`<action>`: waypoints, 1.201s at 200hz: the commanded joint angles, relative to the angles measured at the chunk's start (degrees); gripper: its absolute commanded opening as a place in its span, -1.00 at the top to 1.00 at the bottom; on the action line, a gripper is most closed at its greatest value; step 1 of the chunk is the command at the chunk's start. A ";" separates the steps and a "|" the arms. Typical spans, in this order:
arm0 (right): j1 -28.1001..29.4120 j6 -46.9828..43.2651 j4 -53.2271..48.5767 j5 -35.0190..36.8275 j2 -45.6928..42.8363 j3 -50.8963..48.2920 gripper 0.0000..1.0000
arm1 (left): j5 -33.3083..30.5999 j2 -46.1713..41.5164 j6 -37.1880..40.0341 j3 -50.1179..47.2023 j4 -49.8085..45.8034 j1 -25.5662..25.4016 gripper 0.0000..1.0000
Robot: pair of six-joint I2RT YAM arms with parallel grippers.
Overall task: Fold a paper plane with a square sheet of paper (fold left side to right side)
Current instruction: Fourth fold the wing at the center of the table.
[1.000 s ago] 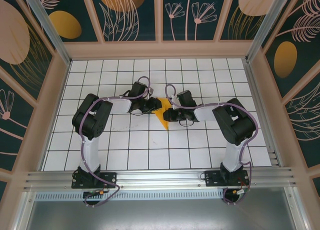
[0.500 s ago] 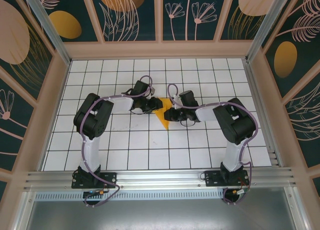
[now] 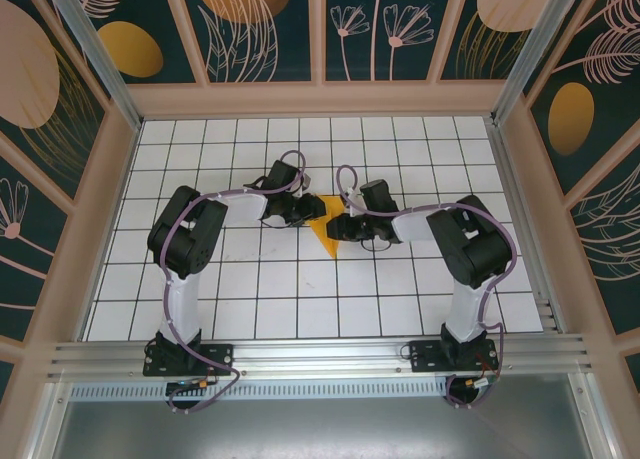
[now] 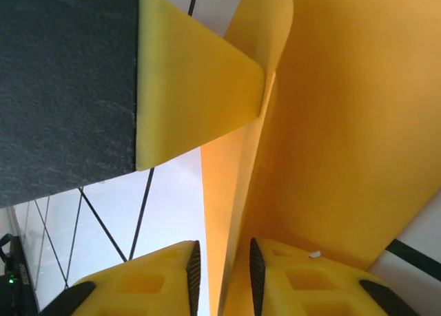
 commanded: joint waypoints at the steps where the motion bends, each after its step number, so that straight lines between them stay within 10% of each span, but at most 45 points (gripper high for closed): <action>1: -1.05 -0.72 -1.53 1.25 -2.92 -0.54 0.29 | -5.59 4.61 2.15 -1.29 -2.74 -0.47 0.29; 98: 1.42 0.28 -6.42 6.62 -0.56 2.52 0.11 | -5.54 4.36 2.06 -1.73 -2.21 -0.47 0.30; 240: 2.24 -2.09 -7.39 3.94 3.20 6.82 0.40 | -5.41 4.27 1.88 -2.08 -1.95 -0.50 0.30</action>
